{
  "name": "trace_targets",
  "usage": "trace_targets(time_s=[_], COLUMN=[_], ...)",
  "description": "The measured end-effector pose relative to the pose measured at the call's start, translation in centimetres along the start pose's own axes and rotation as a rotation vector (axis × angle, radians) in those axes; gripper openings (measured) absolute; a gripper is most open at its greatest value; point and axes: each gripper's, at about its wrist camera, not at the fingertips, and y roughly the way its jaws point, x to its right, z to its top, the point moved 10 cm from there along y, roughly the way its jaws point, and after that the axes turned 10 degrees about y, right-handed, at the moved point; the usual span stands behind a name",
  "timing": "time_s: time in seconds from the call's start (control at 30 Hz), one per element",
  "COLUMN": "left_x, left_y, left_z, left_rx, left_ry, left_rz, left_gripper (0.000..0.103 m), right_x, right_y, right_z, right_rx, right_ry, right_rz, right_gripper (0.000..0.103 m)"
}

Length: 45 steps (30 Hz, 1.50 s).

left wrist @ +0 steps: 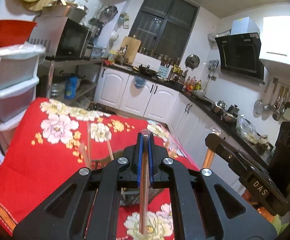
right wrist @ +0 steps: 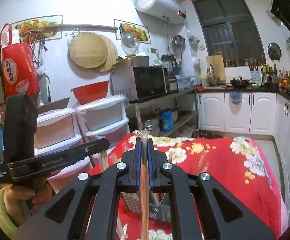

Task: Organize utensils
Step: 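Lift both held chopstick packs and carry them above the caddy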

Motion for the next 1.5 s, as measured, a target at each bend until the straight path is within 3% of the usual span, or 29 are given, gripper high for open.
trace_targets(time_s=[0.27,0.7,1.07,1.5], left_x=[-0.5,-2.3,-2.9,-3.0], left_y=[1.7,5.0,8.4,11.2], left_z=[3.3,4.9,2.1,-2.2], left_rx=[0.049,0.093,0.055,-0.026], left_ry=[-0.014,0.004,0.003,0.032], left_rz=[0.017,0.102,0.107,0.106], left_gripper=[0.001,0.001,0.001,0.001], right_x=[0.8,3.4,6.0,8.7], right_y=[2.5,6.9,10.0,12.2], right_z=[3.0,5.0,3.1,-1.4], right_rx=[0.061,0.116,0.119,0.077], right_ry=[-0.023,-0.016,-0.009,0.004], right_rz=[-0.036,-0.090,-0.126,-0.176], right_gripper=[0.006,0.006,0.006,0.006])
